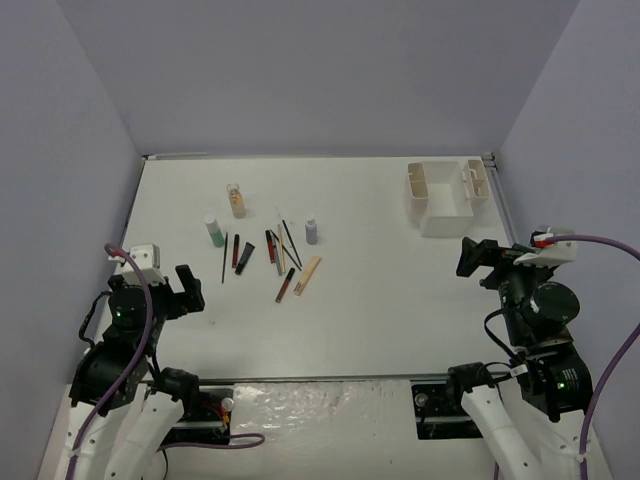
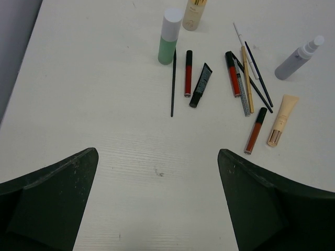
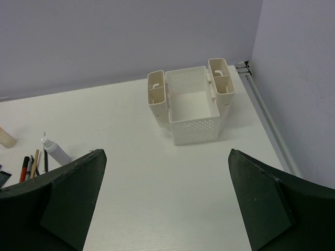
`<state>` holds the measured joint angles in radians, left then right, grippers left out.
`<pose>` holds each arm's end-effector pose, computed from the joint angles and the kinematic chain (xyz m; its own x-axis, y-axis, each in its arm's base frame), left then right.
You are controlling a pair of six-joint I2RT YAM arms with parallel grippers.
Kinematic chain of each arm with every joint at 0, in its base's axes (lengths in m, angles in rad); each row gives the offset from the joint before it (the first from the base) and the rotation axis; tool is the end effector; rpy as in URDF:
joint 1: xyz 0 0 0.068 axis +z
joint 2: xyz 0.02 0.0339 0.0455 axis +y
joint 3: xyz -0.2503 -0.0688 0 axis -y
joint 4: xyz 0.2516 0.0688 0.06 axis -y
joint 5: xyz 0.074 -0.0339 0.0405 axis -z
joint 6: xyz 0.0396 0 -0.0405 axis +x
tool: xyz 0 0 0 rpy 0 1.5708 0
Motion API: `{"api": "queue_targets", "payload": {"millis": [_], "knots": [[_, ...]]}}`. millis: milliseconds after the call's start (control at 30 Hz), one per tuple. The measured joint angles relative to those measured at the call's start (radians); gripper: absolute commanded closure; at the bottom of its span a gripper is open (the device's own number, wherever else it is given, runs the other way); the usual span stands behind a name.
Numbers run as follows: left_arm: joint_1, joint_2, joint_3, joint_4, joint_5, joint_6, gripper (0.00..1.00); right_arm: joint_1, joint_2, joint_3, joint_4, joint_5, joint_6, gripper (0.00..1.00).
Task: Organize the makeup
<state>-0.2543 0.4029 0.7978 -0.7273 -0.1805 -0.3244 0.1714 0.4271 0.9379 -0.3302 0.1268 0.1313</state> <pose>0.1041 -0.0197 0.3270 -0.3259 -0.2393 -0.9146 -0.0218 0.9691 -0.2458 0.0933 0.0111 0.4129 0.1694 0.1611 -0.9723 -0.0694 0.9860 0.1513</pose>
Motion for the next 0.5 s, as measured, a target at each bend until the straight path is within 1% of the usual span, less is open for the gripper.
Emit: {"api": "queue_targets", "payload": {"millis": [133,233,333,500], "knots": [[0.000,0.026,-0.002,0.007,0.036,0.000,0.03,0.000,0.000,0.000,0.000,0.001,0.004,0.00],[0.000,0.083,0.001,0.014,0.084,0.000,0.03,0.000,0.000,0.000,0.000,-0.004,0.004,0.00],[0.000,0.185,0.031,0.010,0.139,0.001,0.03,0.000,0.007,0.000,0.000,-0.034,0.002,0.00],[0.000,0.392,0.156,0.012,0.200,0.002,0.03,0.000,0.047,0.000,-0.003,-0.063,0.007,0.00]]}}
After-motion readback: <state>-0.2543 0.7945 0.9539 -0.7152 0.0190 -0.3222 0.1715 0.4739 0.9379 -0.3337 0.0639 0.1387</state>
